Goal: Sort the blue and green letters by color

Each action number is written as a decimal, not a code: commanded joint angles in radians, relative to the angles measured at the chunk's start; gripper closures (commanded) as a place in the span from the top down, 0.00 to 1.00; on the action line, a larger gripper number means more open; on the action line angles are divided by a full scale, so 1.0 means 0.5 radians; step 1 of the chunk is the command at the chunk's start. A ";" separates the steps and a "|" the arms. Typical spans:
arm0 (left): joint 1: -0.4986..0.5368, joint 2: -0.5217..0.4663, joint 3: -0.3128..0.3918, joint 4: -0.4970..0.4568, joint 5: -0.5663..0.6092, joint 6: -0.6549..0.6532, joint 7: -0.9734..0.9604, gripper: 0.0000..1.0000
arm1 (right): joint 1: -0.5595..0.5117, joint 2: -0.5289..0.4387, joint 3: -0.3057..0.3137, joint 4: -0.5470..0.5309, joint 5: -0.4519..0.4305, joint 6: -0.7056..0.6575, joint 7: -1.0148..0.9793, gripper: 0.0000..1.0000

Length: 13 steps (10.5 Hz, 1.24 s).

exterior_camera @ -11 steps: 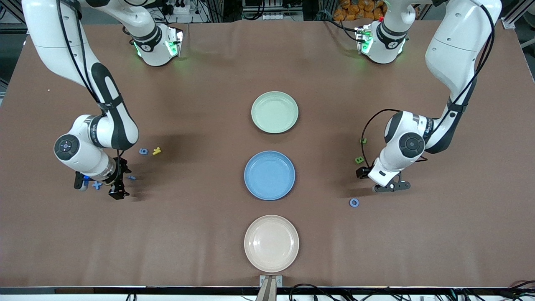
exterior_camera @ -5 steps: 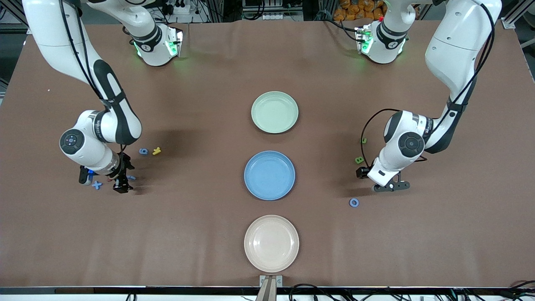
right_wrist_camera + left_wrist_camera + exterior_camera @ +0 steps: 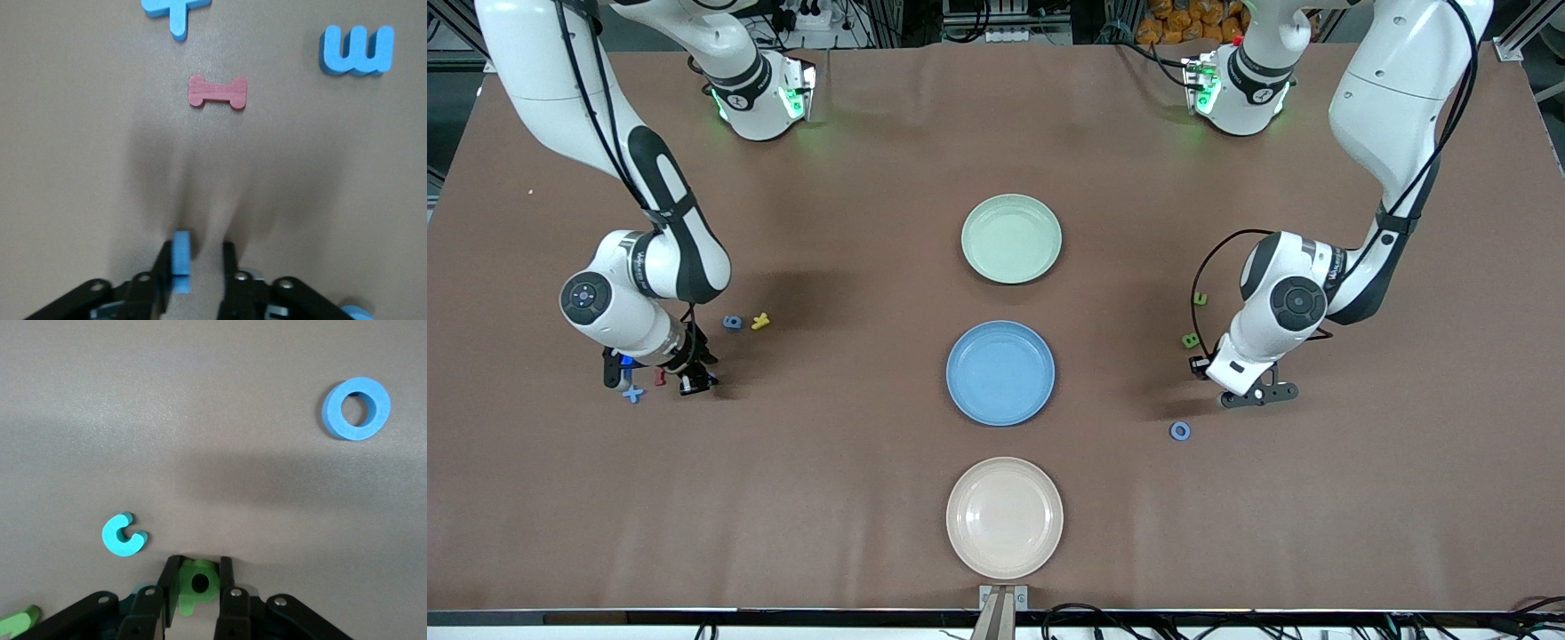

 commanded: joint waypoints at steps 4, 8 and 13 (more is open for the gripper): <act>-0.011 -0.099 -0.171 0.112 0.030 -0.021 -0.375 0.00 | 0.022 -0.080 0.029 0.034 -0.005 -0.135 -0.465 0.00; -0.231 -0.121 -0.396 0.106 0.055 -0.248 -0.976 0.00 | 0.187 -0.068 0.115 0.273 -0.170 -0.304 -0.641 0.00; -0.679 -0.185 -0.402 0.112 0.046 -0.468 -1.477 0.00 | 0.607 0.086 0.167 0.562 -0.161 -0.301 -0.613 0.00</act>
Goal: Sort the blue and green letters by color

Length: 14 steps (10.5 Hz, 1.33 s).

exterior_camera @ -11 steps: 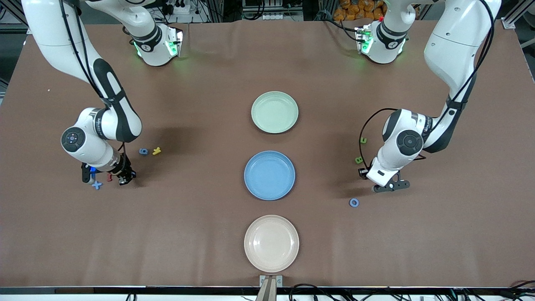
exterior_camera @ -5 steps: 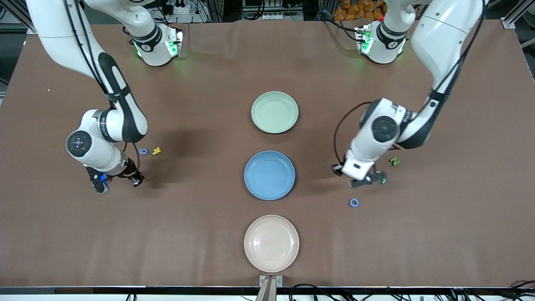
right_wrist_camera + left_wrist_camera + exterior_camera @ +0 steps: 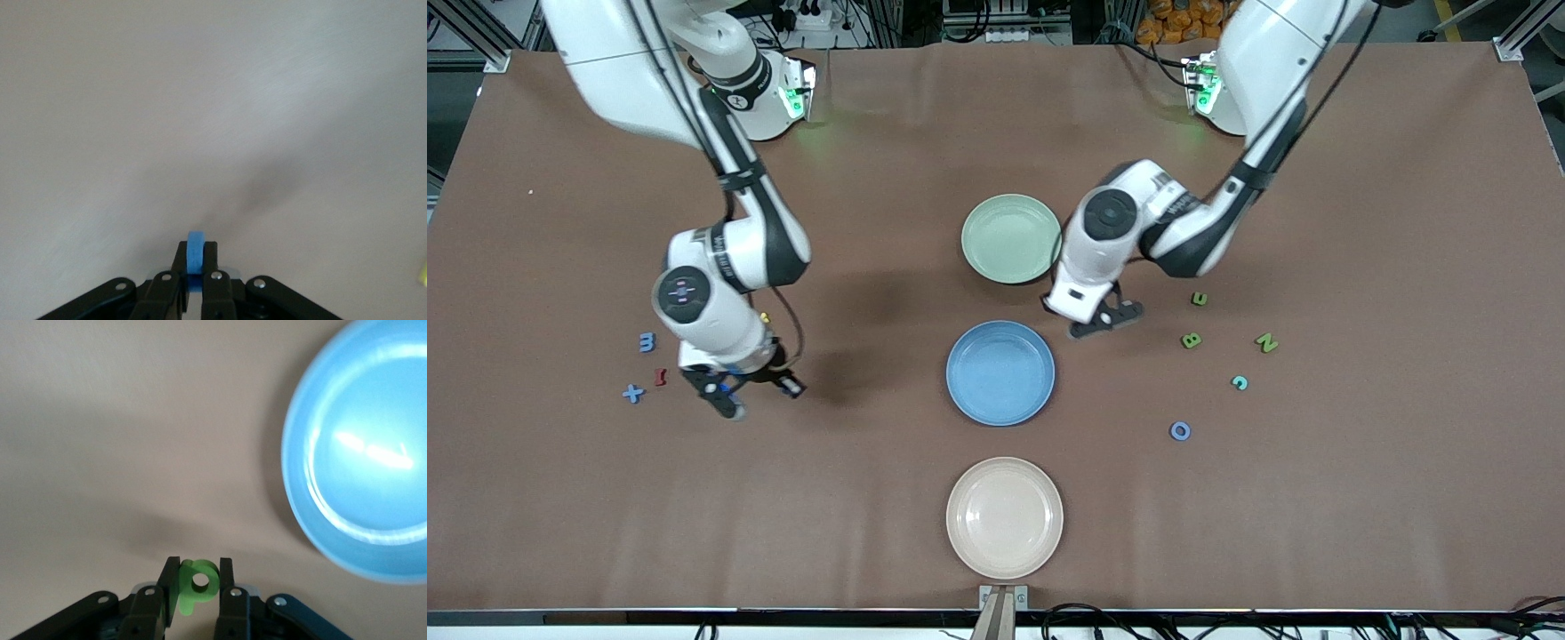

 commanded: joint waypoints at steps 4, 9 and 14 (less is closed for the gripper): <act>-0.136 -0.092 -0.139 -0.012 0.025 -0.371 -0.258 0.00 | 0.446 0.326 0.027 0.445 -0.007 -0.022 0.006 0.00; -0.189 -0.082 -0.173 -0.012 0.028 -0.389 -0.472 1.00 | 0.587 0.421 0.147 0.641 -0.007 0.002 0.110 0.00; 0.084 -0.082 -0.152 -0.015 0.068 -0.389 -0.201 1.00 | 0.609 0.470 0.291 0.777 -0.013 -0.004 0.319 1.00</act>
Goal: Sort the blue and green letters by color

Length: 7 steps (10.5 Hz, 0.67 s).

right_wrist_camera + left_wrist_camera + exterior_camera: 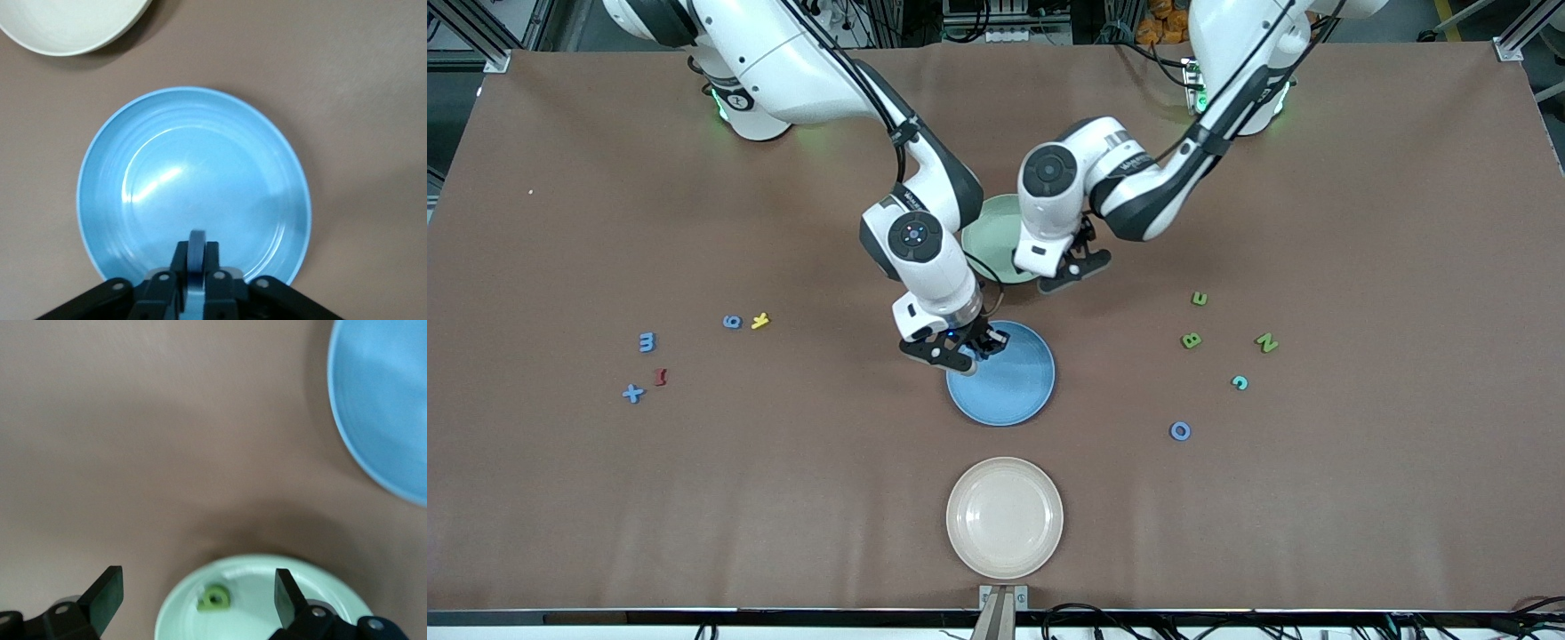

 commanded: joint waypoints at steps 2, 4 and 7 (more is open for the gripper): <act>0.358 -0.017 -0.002 -0.014 0.175 -0.025 0.350 1.00 | -0.015 0.033 0.024 0.083 -0.029 -0.031 -0.003 1.00; 0.518 -0.008 -0.005 -0.047 0.228 -0.006 0.552 1.00 | -0.089 -0.022 0.024 0.067 -0.029 -0.238 -0.242 1.00; 0.721 -0.094 -0.005 -0.338 0.338 0.443 0.599 1.00 | -0.309 -0.160 0.024 0.037 -0.029 -0.558 -0.586 1.00</act>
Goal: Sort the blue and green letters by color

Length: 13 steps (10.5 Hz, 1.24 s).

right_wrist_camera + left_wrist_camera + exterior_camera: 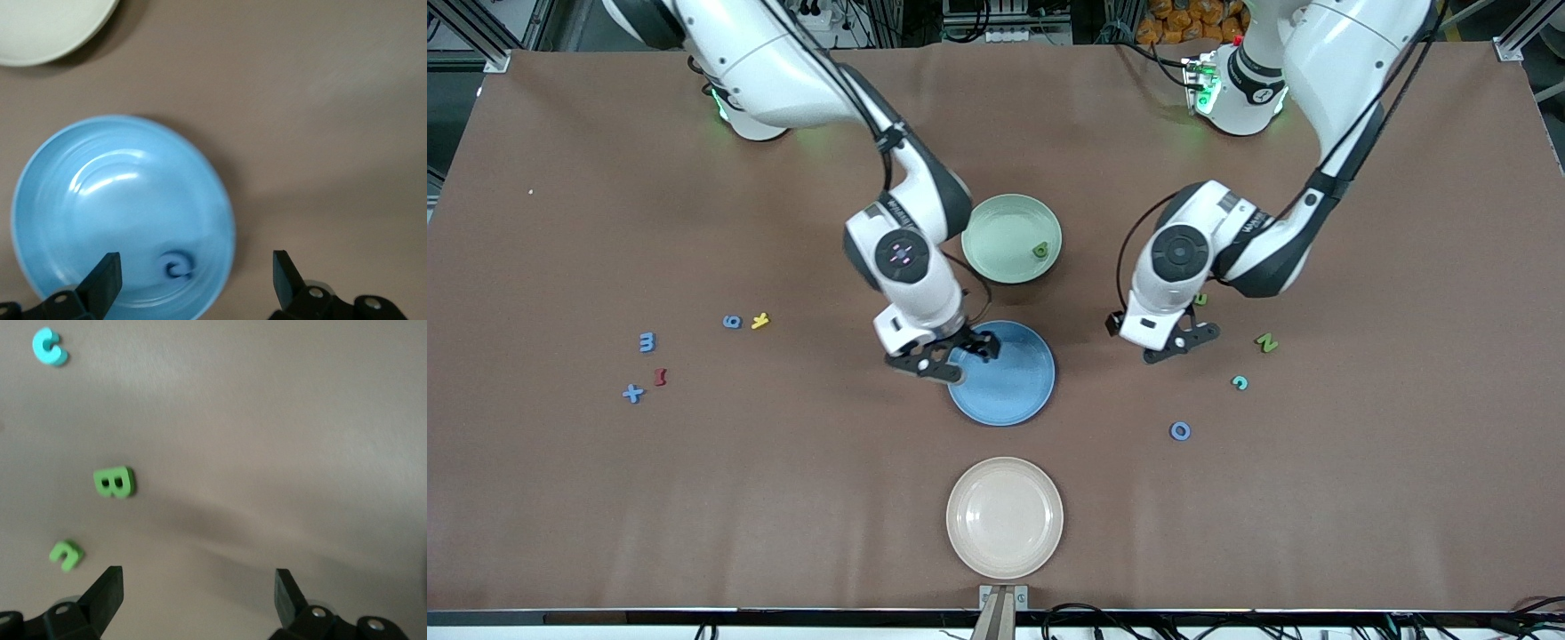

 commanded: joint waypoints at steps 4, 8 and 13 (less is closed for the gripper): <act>0.400 -0.098 -0.043 -0.554 0.477 0.606 0.253 1.00 | -0.564 -0.415 0.025 -0.268 -0.025 -0.497 -0.639 1.00; 0.657 -0.214 -0.233 -0.797 0.477 0.760 0.610 1.00 | -0.871 -0.614 -0.079 -0.293 -0.031 -0.706 -0.639 1.00; 1.020 -0.236 -0.642 -0.969 0.501 0.757 0.836 1.00 | -0.936 -0.670 -0.334 -0.363 -0.058 -0.721 -0.322 1.00</act>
